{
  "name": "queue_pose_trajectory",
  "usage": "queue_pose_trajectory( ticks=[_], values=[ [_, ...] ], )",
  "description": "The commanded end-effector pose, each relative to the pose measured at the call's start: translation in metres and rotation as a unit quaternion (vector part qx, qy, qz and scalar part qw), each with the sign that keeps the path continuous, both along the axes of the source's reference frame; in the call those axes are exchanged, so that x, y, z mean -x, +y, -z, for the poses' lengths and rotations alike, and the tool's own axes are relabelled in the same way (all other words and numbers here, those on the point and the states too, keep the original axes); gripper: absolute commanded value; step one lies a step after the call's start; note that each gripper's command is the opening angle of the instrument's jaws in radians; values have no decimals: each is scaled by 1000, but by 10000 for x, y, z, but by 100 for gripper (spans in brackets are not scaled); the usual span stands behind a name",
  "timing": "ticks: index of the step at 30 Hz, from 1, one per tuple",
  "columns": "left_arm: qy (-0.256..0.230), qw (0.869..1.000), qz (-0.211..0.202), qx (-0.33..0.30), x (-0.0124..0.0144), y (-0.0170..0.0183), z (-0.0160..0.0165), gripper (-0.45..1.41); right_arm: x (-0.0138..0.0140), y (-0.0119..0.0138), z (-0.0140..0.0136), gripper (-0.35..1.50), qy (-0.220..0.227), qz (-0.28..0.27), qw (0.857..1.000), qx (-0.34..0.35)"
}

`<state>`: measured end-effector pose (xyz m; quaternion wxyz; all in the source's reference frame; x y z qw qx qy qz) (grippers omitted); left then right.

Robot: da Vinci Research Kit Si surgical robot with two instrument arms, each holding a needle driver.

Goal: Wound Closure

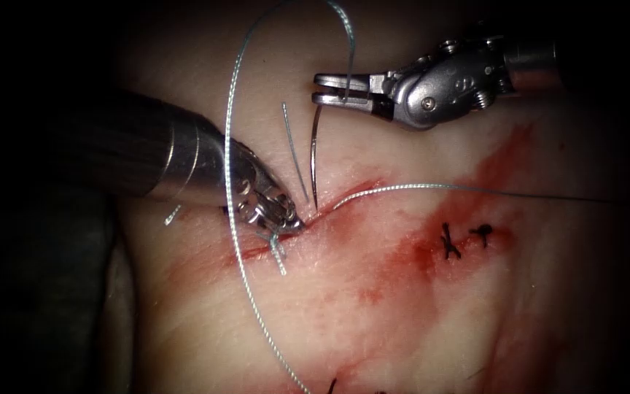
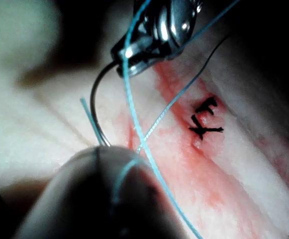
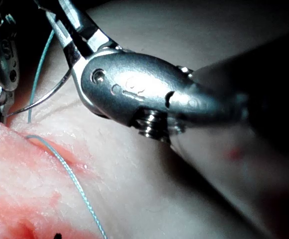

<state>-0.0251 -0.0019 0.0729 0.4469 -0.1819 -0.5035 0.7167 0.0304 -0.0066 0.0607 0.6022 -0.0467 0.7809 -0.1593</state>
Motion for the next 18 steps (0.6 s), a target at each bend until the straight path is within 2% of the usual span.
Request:
queue_pose_trajectory(
  ticks=[1, 14, 18],
  values=[
    [0, 1000, 2, 2, 5, 0, -6, -45, -11, 0, -5, -35, -3, 5, 1000, 4],
    [-1, 1000, -1, 2, 7, 0, -7, -45, -18, -9, -13, -35, -12, 39, 999, 21],
    [-1, 1000, -3, 2, 7, -1, -7, -45, -21, -6, -15, -35, -9, 89, 996, -30]
  ],
)
